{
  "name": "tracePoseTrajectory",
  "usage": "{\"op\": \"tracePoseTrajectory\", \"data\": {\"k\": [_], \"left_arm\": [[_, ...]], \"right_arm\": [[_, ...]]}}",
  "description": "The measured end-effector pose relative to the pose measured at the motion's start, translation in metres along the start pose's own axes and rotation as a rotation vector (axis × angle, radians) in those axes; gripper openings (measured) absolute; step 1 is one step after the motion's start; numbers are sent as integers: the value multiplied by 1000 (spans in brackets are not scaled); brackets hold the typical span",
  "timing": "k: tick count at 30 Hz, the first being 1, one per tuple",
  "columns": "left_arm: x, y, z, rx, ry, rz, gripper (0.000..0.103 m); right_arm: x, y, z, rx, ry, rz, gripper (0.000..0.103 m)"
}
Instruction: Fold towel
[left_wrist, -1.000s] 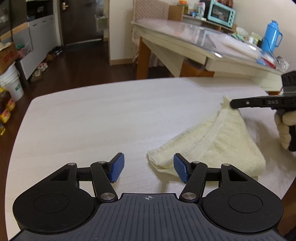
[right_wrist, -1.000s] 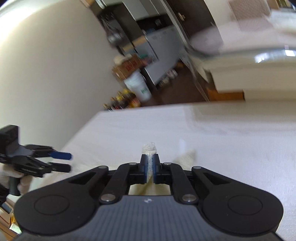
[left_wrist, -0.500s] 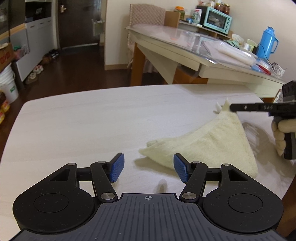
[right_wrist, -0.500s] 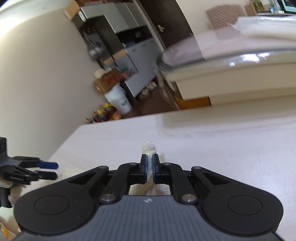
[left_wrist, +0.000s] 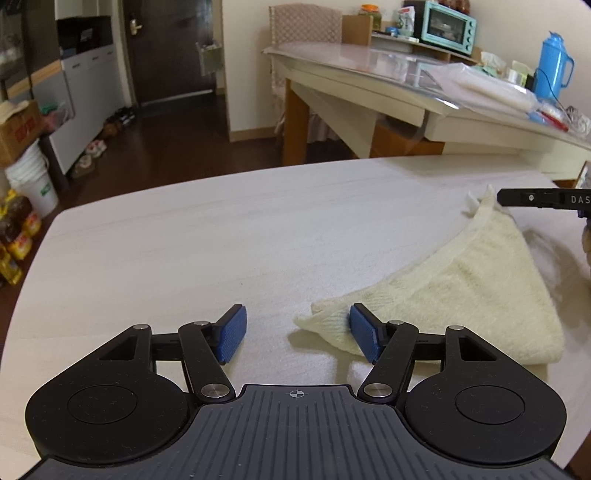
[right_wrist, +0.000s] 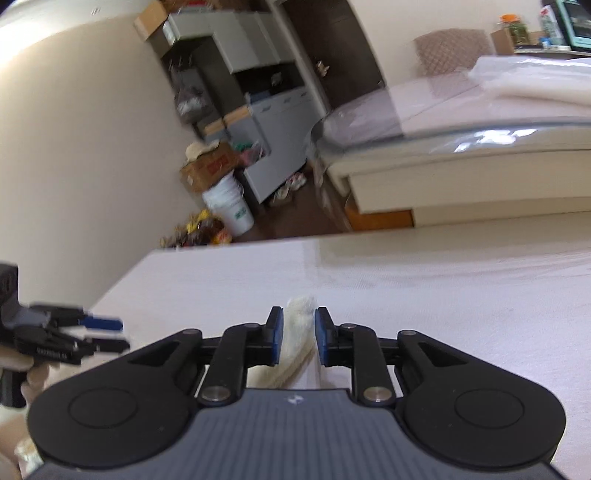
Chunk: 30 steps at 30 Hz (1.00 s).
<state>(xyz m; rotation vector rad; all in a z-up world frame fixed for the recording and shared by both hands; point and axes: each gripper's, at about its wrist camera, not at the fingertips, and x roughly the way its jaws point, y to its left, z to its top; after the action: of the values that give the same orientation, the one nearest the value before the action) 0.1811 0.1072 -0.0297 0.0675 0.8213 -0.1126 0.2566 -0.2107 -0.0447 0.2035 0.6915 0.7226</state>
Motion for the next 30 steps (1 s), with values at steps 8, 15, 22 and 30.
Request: {"op": "tracePoseTrajectory", "data": {"k": [8, 15, 22, 30], "left_arm": [[2, 7, 0, -15, -6, -9, 76], [-29, 2, -6, -32, -66, 7, 65], [-28, -1, -15, -37, -46, -17, 64], [-2, -1, -9, 17, -40, 28, 66]], "right_arm": [[4, 12, -5, -86, 52, -70, 23], [-32, 34, -18, -120, -42, -35, 23], [-47, 81, -51, -264, 34, 54, 23], [-44, 109, -68, -302, 71, 0, 26]]}}
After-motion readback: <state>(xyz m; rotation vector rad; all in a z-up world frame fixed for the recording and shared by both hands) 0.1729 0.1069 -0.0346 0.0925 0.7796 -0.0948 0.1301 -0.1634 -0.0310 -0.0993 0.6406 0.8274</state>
